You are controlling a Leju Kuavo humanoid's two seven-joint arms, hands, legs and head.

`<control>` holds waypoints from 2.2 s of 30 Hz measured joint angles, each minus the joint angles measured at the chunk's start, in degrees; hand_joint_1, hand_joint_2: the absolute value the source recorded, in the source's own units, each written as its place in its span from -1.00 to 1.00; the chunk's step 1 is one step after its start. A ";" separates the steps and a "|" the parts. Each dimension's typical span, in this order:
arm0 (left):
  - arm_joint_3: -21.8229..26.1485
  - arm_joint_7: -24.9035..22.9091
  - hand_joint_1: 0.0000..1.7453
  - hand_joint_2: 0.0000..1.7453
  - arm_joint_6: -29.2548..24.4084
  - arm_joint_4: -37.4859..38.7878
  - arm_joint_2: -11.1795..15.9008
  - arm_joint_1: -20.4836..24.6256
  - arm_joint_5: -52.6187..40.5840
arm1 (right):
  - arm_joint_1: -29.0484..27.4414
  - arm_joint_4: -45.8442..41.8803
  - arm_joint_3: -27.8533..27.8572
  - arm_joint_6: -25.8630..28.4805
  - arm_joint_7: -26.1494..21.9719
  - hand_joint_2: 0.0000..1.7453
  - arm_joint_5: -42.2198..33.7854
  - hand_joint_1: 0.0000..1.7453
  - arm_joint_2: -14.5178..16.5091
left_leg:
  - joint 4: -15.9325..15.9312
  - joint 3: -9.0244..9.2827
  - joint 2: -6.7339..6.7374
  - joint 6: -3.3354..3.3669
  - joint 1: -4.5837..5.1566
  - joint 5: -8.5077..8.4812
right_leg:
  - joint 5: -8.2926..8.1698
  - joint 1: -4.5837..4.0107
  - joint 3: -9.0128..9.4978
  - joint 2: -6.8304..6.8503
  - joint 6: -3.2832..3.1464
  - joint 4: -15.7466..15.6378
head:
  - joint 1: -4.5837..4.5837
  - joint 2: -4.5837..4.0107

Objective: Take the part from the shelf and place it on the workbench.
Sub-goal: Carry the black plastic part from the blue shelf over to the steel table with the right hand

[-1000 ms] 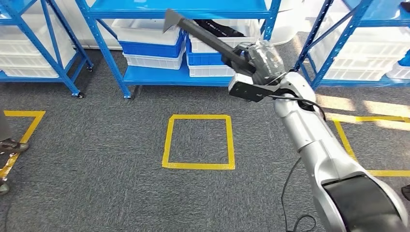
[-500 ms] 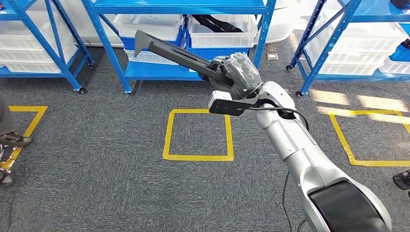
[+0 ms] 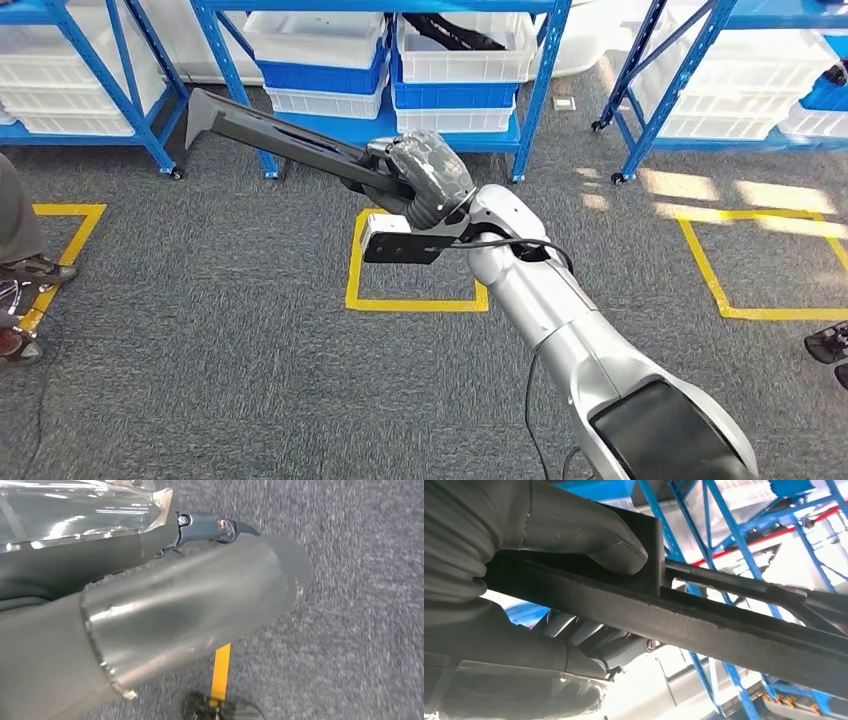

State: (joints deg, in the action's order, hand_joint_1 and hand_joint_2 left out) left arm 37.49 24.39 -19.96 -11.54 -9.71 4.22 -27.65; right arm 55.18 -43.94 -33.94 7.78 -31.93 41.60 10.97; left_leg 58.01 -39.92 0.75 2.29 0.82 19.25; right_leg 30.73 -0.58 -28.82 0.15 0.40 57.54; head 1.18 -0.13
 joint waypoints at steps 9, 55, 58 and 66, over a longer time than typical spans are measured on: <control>0.26 -0.10 -1.00 -1.00 0.28 0.02 0.52 -0.17 -0.19 | -0.07 0.37 -0.87 0.34 0.16 1.00 0.45 1.00 1.12 | 15.42 -2.95 -0.74 -4.09 -2.75 10.30 | -4.67 2.03 -3.27 0.23 -0.88 -0.86 | 0.11 0.00; 1.75 -1.72 -1.00 -1.00 -0.73 0.02 0.93 -0.04 -1.83 | -2.63 3.30 -5.03 3.98 -2.08 1.00 1.35 1.00 2.81 | 0.72 2.75 -3.07 -0.33 -1.92 4.18 | 3.30 1.09 -10.70 0.02 0.95 16.33 | -0.03 0.00; 1.88 -1.85 -1.00 -1.00 -0.84 0.01 0.89 -0.06 -1.79 | -2.48 3.33 -5.16 3.99 -2.08 1.00 1.45 1.00 2.80 | 0.79 2.56 -4.86 -0.71 -1.69 3.75 | -0.80 1.03 -4.93 -2.02 1.20 5.26 | -0.01 0.00; 2.49 -1.67 -1.00 -1.00 -1.31 0.02 0.87 -0.29 -1.67 | -1.98 3.38 -5.35 4.37 -2.07 1.00 1.67 1.00 3.82 | 6.83 -1.06 -2.81 -2.99 -1.79 7.04 | -3.32 1.50 -2.78 -0.27 -1.54 0.25 | 0.34 0.00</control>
State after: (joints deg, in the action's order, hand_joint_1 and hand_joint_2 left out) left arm 39.98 22.73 -21.27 -11.52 -8.84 3.93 -29.32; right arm 53.20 -40.56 -39.29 12.15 -34.00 43.27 14.79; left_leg 64.84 -40.97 -2.06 -0.70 -0.97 26.29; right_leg 27.41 0.92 -31.60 -0.12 -1.14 57.79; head 1.52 -0.13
